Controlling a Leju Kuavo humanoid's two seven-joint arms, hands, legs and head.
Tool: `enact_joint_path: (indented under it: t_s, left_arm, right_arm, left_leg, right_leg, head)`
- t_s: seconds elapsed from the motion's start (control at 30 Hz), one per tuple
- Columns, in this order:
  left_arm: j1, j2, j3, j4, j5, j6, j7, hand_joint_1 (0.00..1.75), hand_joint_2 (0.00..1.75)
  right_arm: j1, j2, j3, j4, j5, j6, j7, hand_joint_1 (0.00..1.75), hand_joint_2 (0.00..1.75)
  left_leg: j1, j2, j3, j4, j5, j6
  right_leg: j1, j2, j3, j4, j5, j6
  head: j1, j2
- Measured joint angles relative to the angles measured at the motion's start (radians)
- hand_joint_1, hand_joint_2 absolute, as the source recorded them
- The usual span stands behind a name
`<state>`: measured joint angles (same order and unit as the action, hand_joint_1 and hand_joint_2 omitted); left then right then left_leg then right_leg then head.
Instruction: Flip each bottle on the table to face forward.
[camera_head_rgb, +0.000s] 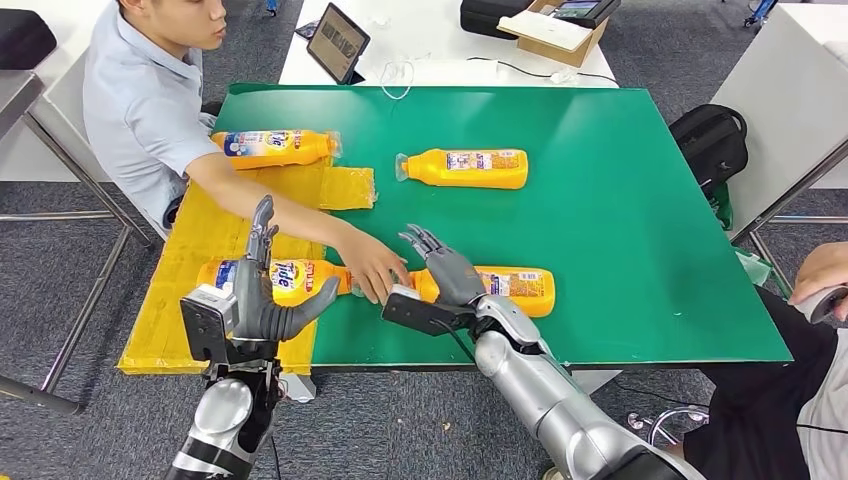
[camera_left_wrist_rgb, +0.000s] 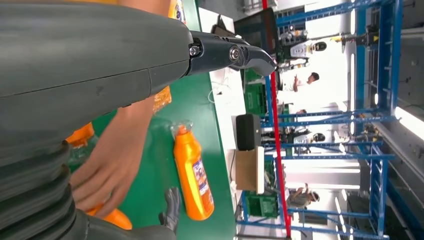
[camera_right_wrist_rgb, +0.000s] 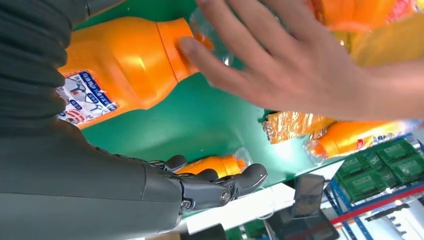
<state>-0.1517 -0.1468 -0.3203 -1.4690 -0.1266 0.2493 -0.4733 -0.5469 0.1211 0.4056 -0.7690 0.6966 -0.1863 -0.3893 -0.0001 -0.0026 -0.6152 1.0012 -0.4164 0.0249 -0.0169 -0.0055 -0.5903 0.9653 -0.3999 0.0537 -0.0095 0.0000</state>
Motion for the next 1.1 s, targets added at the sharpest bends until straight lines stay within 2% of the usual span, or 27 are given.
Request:
enact_joint_path:
  t_s: [0.1, 0.2, 0.37, 0.77, 1.1]
  left_arm:
    - [0.008, 0.000, 0.001, -0.010, 0.000, -0.006, 0.008, 0.00, 1.75]
    - [0.018, 0.000, 0.003, -0.021, 0.001, -0.018, 0.020, 0.00, 1.75]
    - [0.047, 0.003, 0.012, -0.047, 0.008, -0.038, 0.039, 0.00, 1.75]
    - [0.082, 0.008, 0.035, -0.073, -0.004, -0.053, 0.047, 0.00, 1.75]
    - [0.088, 0.008, 0.042, -0.075, -0.006, -0.055, 0.050, 0.00, 1.75]
  right_arm:
    - [0.001, -0.006, 0.024, 0.000, 0.010, -0.005, 0.028, 0.00, 1.75]
    - [0.001, -0.019, 0.037, 0.006, 0.047, -0.024, 0.093, 0.00, 1.75]
    - [0.021, -0.063, 0.052, 0.023, 0.147, -0.083, 0.171, 0.00, 1.75]
    - [0.068, -0.121, 0.062, 0.024, 0.295, -0.122, 0.264, 0.00, 1.75]
    - [0.069, -0.131, 0.063, 0.024, 0.336, -0.136, 0.284, 0.00, 1.75]
  left_leg:
    - [0.000, 0.000, 0.000, 0.000, 0.000, 0.000]
    - [0.000, 0.000, 0.000, 0.000, 0.000, 0.000]
    - [0.000, 0.000, 0.000, 0.000, 0.000, 0.000]
    - [0.000, 0.000, -0.001, 0.000, 0.000, 0.000]
    - [0.000, 0.000, 0.000, 0.000, 0.000, 0.000]
  right_leg:
    - [0.000, 0.000, 0.000, 0.000, 0.000, 0.000]
    - [0.000, 0.000, 0.000, 0.000, 0.000, 0.000]
    - [0.000, 0.000, 0.000, 0.000, 0.000, 0.000]
    - [0.000, 0.000, 0.000, 0.000, 0.000, 0.000]
    - [0.000, 0.000, 0.000, 0.000, 0.000, 0.000]
  head:
    - [0.000, 0.000]
    - [0.000, 0.000]
    - [0.000, 0.000]
    - [0.000, 0.000]
    - [0.000, 0.000]
